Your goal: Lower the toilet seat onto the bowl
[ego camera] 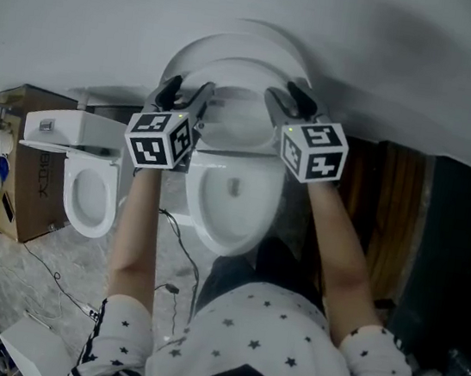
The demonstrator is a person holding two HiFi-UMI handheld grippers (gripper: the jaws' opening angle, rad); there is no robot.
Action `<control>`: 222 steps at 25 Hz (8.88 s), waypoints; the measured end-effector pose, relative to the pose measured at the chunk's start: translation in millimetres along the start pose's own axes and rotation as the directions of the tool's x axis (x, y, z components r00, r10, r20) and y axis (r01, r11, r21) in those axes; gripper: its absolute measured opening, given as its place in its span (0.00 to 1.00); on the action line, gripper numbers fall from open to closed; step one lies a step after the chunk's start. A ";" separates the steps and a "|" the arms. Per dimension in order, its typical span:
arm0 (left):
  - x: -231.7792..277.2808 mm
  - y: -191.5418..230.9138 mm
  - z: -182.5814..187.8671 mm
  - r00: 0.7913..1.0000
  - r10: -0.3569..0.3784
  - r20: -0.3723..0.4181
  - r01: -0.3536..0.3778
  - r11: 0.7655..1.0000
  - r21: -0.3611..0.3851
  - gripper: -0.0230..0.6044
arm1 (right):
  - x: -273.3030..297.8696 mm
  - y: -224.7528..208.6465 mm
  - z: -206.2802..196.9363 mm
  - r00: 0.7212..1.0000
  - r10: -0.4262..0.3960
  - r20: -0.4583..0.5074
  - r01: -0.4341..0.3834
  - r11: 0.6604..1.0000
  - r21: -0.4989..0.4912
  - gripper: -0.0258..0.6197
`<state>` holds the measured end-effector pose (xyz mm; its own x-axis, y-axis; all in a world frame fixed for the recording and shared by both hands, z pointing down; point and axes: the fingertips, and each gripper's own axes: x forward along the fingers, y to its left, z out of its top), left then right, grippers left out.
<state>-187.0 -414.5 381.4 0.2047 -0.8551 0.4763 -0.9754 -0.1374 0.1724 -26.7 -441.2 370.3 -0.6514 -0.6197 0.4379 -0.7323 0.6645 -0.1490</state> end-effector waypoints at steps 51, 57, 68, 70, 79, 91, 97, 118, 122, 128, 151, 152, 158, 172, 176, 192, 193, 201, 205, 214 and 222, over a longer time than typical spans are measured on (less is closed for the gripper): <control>-71.6 -31.5 -33.2 1.000 -0.017 0.008 0.017 1.000 0.022 0.45 | -66.5 37.5 -29.1 0.998 -0.061 -0.004 0.061 0.998 -0.001 0.31; -82.5 -36.1 -39.5 1.000 -0.020 0.008 0.019 0.999 0.027 0.45 | -75.9 43.8 -34.8 0.998 -0.067 -0.005 0.067 0.998 -0.004 0.31; -97.1 -43.7 -50.6 1.000 -0.023 0.001 0.023 0.999 0.034 0.45 | -89.6 52.4 -45.3 0.997 -0.074 -0.013 0.074 0.997 -0.006 0.31; -99.1 -43.6 -52.8 1.000 -0.024 -0.001 0.024 0.999 0.034 0.45 | -90.9 54.4 -47.0 0.997 -0.078 -0.015 0.078 0.997 -0.004 0.31; -111.7 -46.4 -59.8 1.000 -0.030 -0.007 0.031 0.999 0.035 0.45 | -100.3 64.0 -52.7 0.996 -0.088 -0.025 0.088 0.996 -0.006 0.31; -127.2 -56.9 -77.5 0.999 -0.035 -0.017 0.036 0.998 0.044 0.45 | -117.6 72.6 -69.3 0.994 -0.102 -0.032 0.102 0.995 -0.007 0.31; -137.9 -61.4 -88.8 0.999 -0.035 -0.024 0.037 0.998 0.052 0.45 | -128.3 79.9 -79.1 0.993 -0.107 -0.042 0.106 0.994 -0.011 0.31; -169.9 -75.3 -124.6 0.997 -0.056 -0.048 0.059 0.995 0.082 0.45 | -158.1 103.8 -113.3 0.988 -0.134 -0.076 0.133 0.991 -0.028 0.31; -172.9 -76.3 -129.0 0.997 -0.060 -0.058 0.065 0.994 0.090 0.45 | -161.9 104.8 -116.4 0.987 -0.142 -0.071 0.140 0.990 -0.026 0.31; -179.0 -79.4 -135.4 0.996 -0.074 -0.058 0.079 0.993 0.090 0.45 | -168.0 108.7 -123.0 0.985 -0.159 -0.073 0.158 0.987 -0.019 0.31; -200.7 -88.4 -162.4 0.988 -0.138 -0.063 0.143 0.986 0.085 0.45 | -188.5 123.1 -154.0 0.968 -0.224 -0.115 0.230 0.972 0.050 0.31; -201.2 -88.5 -163.1 0.988 -0.138 -0.062 0.143 0.986 0.086 0.45 | -189.1 123.4 -154.8 0.967 -0.227 -0.116 0.234 0.971 0.052 0.31; -204.4 -91.6 -171.1 0.989 -0.135 -0.061 0.140 0.986 0.095 0.45 | -193.5 125.2 -164.2 0.964 -0.237 -0.119 0.247 0.966 0.071 0.31; -218.0 -97.8 -194.0 0.995 -0.081 -0.065 0.086 0.992 0.090 0.45 | -204.8 134.2 -184.9 0.968 -0.210 -0.140 0.222 0.972 0.078 0.31; -222.7 -99.1 -202.1 0.995 -0.063 -0.073 0.069 0.994 0.085 0.45 | -208.5 137.1 -192.6 0.968 -0.207 -0.140 0.220 0.972 0.083 0.31; -238.5 -105.0 -234.3 0.995 -0.041 -0.095 0.046 0.997 0.058 0.45 | -221.4 149.7 -222.3 0.970 -0.188 -0.156 0.207 0.972 0.111 0.31; -239.4 -105.3 -236.5 0.994 -0.041 -0.099 0.046 0.997 0.056 0.45 | -222.2 150.6 -224.4 0.969 -0.188 -0.159 0.207 0.972 0.111 0.31; -246.4 -109.2 -250.7 0.993 -0.043 -0.110 0.049 0.998 0.050 0.45 | -228.6 156.0 -238.6 0.969 -0.176 -0.174 0.196 0.975 0.106 0.31; -248.2 -110.1 -257.2 0.993 -0.043 -0.114 0.049 0.998 0.050 0.45 | -229.9 157.8 -244.6 0.969 -0.170 -0.179 0.190 0.976 0.102 0.31; -252.0 -112.6 -271.8 0.991 -0.047 -0.125 0.055 0.997 0.059 0.45 | -233.4 161.7 -258.6 0.969 -0.157 -0.190 0.176 0.980 0.088 0.31; -256.5 -115.3 -288.3 0.990 -0.049 -0.135 0.059 0.996 0.072 0.45 | -238.0 166.3 -275.5 0.968 -0.149 -0.203 0.167 0.983 0.073 0.31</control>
<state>-103.4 -35.2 487.9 0.2617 -0.7719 0.5794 -0.9649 -0.2237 0.1379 61.2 -68.1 485.6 -0.4811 -0.6140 0.6257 -0.8432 0.5195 -0.1385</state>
